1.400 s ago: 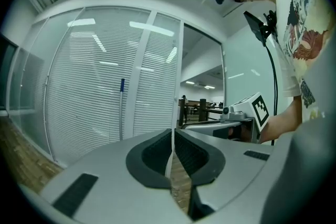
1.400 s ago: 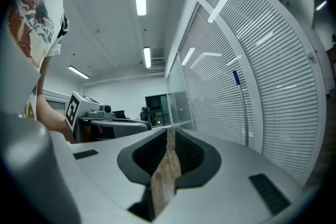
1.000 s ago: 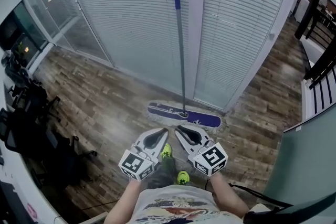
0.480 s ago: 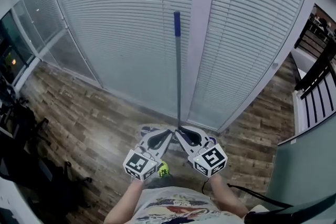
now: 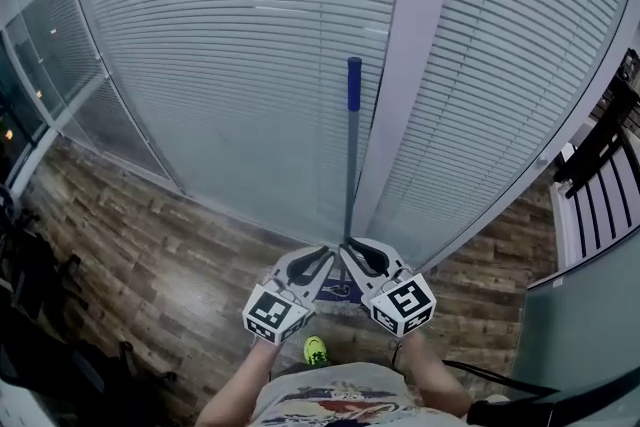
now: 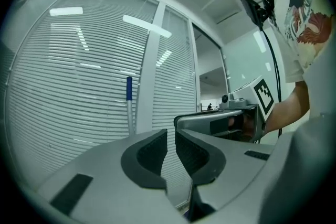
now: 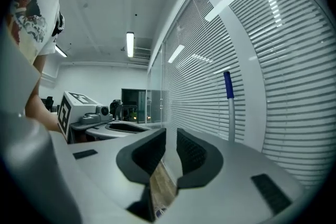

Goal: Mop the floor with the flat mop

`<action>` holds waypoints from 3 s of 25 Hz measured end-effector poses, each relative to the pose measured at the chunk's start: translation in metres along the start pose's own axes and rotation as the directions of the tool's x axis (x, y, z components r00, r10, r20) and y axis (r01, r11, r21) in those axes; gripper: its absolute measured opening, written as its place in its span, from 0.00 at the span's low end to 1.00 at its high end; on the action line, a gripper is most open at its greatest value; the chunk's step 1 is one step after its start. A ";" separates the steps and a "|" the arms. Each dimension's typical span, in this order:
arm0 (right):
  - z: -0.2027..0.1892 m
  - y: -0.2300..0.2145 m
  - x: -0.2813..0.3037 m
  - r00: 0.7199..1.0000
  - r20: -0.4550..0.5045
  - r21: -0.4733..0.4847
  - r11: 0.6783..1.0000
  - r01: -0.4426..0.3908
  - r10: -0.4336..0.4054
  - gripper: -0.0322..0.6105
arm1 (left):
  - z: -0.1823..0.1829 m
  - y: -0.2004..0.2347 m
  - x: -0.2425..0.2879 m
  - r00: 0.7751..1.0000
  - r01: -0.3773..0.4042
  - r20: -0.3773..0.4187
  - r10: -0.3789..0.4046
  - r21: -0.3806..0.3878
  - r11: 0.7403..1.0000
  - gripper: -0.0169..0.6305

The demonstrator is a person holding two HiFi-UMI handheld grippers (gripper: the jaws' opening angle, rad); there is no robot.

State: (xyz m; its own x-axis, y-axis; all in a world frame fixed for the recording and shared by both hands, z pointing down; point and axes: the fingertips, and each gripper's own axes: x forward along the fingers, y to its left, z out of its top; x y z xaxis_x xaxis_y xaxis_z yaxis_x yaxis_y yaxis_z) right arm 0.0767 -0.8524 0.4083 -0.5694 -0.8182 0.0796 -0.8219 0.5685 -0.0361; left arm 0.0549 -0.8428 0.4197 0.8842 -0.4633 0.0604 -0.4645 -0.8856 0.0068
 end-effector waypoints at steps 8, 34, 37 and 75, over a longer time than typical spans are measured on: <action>0.005 -0.060 0.046 0.998 -0.024 -0.007 0.998 0.059 -0.059 0.14 | -0.016 0.062 0.052 0.999 -0.017 -0.049 0.016 -0.018 1.000 0.22; 0.026 -0.276 0.210 0.996 -0.087 -0.094 0.995 0.019 -0.027 0.33 | -0.053 0.213 0.279 0.981 -0.125 -0.152 0.123 -0.002 0.992 0.27; 0.040 -0.273 0.213 0.998 -0.060 -0.111 0.994 -0.003 -0.004 0.33 | -0.051 0.213 0.276 0.982 -0.134 -0.134 0.131 -0.017 0.991 0.21; 0.069 0.008 -0.032 0.994 0.094 -0.061 0.997 -0.056 0.062 0.26 | -0.003 -0.057 0.057 0.987 0.141 0.068 -0.145 0.050 0.989 0.22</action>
State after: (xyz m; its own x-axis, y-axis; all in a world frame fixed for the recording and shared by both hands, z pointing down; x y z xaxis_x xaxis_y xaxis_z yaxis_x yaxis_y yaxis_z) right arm 0.0870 -0.8271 0.3363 -0.6181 -0.7859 -0.0171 -0.7861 0.6178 0.0207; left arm 0.1315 -0.8187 0.4257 0.9434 -0.3316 -0.0094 -0.3318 -0.9427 -0.0350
